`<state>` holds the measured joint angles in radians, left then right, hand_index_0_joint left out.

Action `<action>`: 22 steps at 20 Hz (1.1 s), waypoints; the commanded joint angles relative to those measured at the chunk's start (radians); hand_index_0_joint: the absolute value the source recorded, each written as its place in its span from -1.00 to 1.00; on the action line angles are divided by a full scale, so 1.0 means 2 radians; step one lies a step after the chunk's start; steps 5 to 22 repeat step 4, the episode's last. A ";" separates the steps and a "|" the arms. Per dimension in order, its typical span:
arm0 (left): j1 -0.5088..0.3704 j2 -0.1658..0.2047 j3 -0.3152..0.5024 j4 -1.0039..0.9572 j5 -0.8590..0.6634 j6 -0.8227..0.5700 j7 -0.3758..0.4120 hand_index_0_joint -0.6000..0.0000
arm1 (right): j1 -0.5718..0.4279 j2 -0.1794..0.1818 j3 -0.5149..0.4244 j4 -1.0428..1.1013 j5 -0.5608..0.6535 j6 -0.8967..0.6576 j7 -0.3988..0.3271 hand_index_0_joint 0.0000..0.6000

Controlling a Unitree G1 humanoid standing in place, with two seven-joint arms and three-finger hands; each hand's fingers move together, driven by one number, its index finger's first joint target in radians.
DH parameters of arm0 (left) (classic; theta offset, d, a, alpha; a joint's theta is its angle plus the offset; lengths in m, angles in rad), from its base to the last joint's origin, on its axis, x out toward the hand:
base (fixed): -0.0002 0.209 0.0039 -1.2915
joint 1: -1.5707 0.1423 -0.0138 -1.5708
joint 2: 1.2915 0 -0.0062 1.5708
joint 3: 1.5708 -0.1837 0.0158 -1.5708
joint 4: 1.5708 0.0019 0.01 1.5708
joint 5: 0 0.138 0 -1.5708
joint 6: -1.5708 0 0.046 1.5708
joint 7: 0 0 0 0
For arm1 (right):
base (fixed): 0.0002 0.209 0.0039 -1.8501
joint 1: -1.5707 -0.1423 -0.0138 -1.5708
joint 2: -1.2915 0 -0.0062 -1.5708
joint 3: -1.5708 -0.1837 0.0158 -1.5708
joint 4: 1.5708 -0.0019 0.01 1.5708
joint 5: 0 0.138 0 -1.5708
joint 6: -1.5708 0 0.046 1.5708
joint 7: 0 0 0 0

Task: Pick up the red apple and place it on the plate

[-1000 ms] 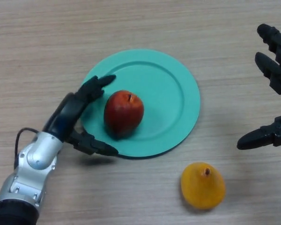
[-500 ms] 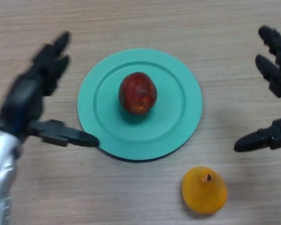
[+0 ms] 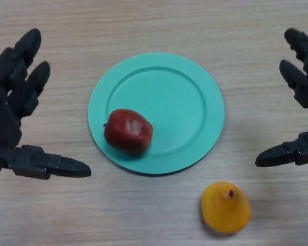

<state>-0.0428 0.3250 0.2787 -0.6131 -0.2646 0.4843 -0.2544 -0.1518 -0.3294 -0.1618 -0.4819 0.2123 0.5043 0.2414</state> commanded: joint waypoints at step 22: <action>-0.052 0.045 0.058 -0.022 -0.025 -0.003 0.000 1.00 | -0.035 -0.021 -0.028 -0.028 0.042 -0.065 -0.014 -1.00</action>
